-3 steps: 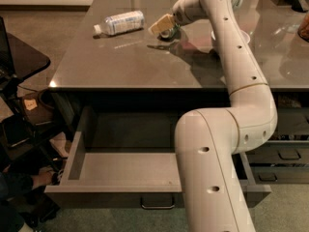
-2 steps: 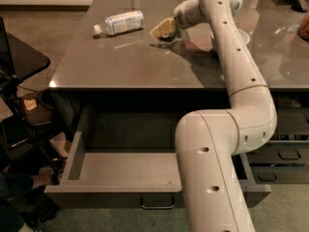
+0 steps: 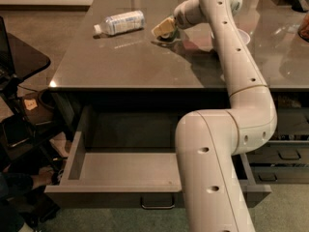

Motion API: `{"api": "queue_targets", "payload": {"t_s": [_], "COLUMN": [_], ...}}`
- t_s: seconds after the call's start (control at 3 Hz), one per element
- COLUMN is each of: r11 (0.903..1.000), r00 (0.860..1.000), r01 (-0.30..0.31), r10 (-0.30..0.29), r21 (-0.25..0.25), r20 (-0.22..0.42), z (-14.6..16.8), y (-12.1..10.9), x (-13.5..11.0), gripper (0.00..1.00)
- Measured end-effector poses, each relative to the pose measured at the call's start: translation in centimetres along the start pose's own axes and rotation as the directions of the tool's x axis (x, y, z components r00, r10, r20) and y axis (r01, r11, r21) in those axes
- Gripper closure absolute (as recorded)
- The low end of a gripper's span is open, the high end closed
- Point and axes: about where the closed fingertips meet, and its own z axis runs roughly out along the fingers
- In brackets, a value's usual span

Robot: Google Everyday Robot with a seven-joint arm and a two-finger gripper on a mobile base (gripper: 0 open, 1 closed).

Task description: Place green can into top drawer

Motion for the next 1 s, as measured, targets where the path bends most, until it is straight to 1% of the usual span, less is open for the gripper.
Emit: {"api": "queue_targets", "payload": {"t_s": [0.33,0.67,1.0], "r11": [1.0000,1.0000,1.0000], "r00": [1.000,1.000,1.000], "r01": [0.000,0.000,-0.001], "r10": [0.000,0.000,0.002], "r21": [0.000,0.000,-0.003], "r20": [0.000,0.000,0.018], "z": [0.0,0.0,-1.0], "y": [0.0,0.0,-0.3], "x": [0.0,0.0,-0.3], "gripper": [0.41,0.65,0.88]}}
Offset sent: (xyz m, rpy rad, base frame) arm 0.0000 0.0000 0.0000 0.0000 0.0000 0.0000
